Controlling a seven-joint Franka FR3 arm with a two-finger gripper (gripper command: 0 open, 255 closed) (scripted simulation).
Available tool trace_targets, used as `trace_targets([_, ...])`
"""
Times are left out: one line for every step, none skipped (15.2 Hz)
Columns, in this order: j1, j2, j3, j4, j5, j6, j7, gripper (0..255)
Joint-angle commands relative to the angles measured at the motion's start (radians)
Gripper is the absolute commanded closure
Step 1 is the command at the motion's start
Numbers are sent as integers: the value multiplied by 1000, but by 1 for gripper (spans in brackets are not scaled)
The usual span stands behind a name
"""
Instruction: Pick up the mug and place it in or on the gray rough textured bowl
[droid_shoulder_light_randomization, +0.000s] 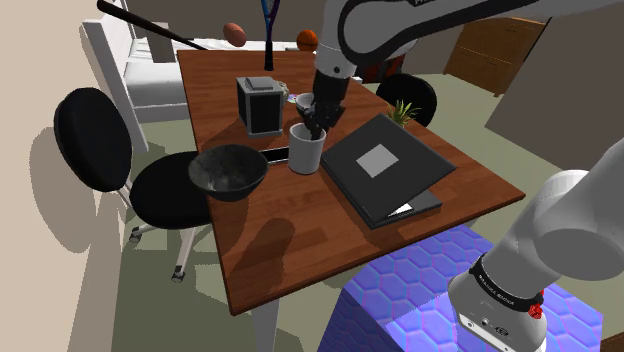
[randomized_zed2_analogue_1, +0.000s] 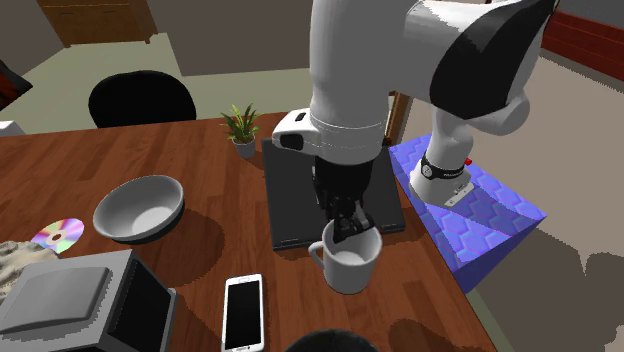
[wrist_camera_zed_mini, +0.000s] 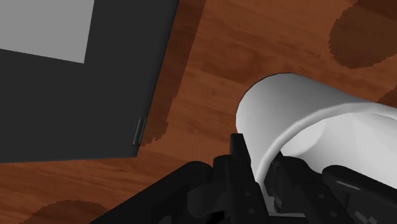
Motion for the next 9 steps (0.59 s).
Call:
trace_targets([0,-8,0,21,0,-29,3,255])
trace_targets([0,-12,-1,30,0,-42,3,255])
trace_targets([0,-15,-1,40,0,-56,3,255])
trace_targets([0,-19,-2,50,0,-69,4,255])
trace_targets([-1,-22,-2,61,0,-83,4,255])
trace_targets([-1,-25,-2,71,0,-96,5,255])
trace_targets([-1,-28,-3,82,0,-109,5,255])
trace_targets([-1,-30,-3,93,-1,-123,6,255])
trace_targets([-1,-33,-4,104,-1,-136,7,255])
